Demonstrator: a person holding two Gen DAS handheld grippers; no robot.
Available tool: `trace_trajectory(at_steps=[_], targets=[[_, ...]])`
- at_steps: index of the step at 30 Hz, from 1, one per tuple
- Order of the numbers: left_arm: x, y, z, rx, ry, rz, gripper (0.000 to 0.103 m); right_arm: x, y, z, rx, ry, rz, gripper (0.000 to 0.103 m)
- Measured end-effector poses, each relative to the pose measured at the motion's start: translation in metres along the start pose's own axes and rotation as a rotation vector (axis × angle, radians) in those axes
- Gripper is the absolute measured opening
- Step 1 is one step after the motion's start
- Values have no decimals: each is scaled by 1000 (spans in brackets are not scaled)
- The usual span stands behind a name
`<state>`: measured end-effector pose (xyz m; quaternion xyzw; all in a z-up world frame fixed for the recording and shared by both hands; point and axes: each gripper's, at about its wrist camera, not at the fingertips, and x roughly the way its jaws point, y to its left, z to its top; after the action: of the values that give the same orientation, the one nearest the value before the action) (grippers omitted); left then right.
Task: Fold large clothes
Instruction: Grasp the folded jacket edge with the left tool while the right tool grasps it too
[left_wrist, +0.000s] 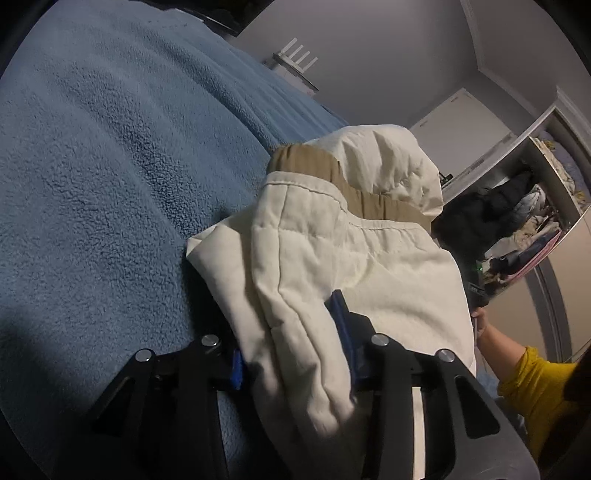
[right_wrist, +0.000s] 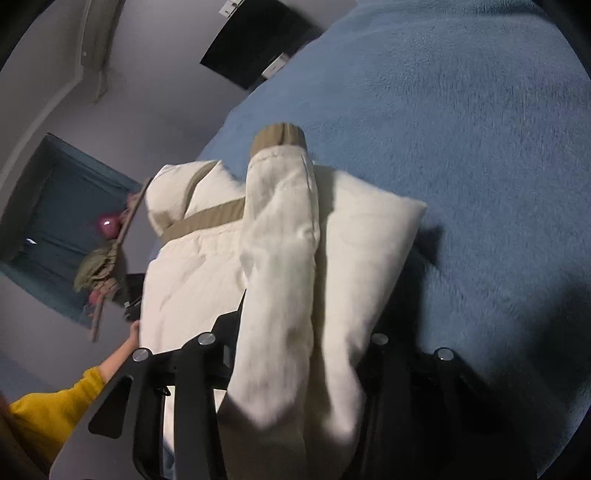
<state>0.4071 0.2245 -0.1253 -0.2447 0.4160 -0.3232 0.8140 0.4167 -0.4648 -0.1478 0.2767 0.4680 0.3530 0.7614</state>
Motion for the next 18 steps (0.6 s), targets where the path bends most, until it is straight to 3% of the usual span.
trace_trajectory(at_steps=[4,6,8,10,14,18], targets=[[18,-9,6,17,15,75,40,26,3,12,16,2,-54,38],[18,-21,5,47,14,125,32,29,18,12,-50,-14,-138,37],[11,-35,4,87,18,153,21,21,35,7,-100,-45,-182,24],[2,-51,5,130,25,178,16,5,52,-2,-151,-85,-215,17],[-14,-90,6,204,16,197,13,-19,91,-19,-240,-144,-271,12],[-33,-128,-2,249,-26,191,12,-46,126,-42,-291,-208,-272,12]])
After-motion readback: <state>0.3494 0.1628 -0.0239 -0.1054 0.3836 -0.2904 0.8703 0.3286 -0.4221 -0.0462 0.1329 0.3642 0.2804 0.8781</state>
